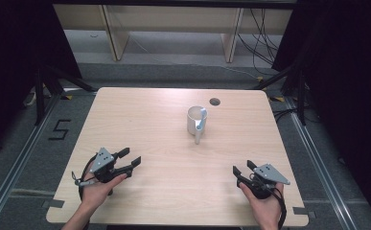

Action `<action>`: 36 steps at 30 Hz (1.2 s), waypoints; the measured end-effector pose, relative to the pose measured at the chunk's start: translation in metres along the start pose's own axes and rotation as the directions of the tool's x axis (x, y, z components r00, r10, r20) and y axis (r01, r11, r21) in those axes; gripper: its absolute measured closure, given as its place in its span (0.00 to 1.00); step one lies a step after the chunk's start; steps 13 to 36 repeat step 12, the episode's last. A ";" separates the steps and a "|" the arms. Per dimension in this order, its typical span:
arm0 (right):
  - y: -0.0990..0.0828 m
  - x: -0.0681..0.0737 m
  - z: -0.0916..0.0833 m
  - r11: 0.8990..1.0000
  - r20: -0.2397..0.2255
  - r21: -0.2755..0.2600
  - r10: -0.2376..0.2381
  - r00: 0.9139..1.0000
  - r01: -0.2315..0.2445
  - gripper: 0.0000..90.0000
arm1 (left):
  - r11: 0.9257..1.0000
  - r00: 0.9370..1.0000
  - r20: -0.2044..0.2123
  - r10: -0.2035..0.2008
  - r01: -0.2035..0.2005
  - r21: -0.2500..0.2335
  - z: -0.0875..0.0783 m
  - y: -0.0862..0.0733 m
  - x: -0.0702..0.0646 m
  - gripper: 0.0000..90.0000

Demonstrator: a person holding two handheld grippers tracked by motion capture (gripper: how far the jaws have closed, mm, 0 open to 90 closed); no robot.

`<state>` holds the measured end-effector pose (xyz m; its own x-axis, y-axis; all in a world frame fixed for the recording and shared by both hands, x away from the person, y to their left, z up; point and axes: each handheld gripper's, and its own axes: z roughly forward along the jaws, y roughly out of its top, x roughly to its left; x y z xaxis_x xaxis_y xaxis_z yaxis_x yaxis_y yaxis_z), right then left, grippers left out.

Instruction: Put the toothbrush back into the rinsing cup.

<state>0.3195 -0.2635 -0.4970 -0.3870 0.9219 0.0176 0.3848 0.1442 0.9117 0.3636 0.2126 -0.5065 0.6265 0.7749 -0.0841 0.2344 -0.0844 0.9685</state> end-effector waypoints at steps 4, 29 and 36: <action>-0.004 0.003 -0.004 0.999 -0.012 -0.007 0.031 0.999 -0.031 0.44 | 1.000 1.000 0.008 -0.014 0.014 -0.006 0.002 -0.002 -0.001 0.41; -0.006 0.007 -0.012 0.998 -0.037 -0.029 0.053 0.998 -0.054 0.44 | 1.000 1.000 0.003 -0.005 0.005 0.019 0.004 -0.003 -0.003 0.41; -0.006 0.007 -0.012 0.998 -0.037 -0.029 0.053 0.998 -0.054 0.44 | 1.000 1.000 0.003 -0.005 0.005 0.019 0.004 -0.003 -0.003 0.41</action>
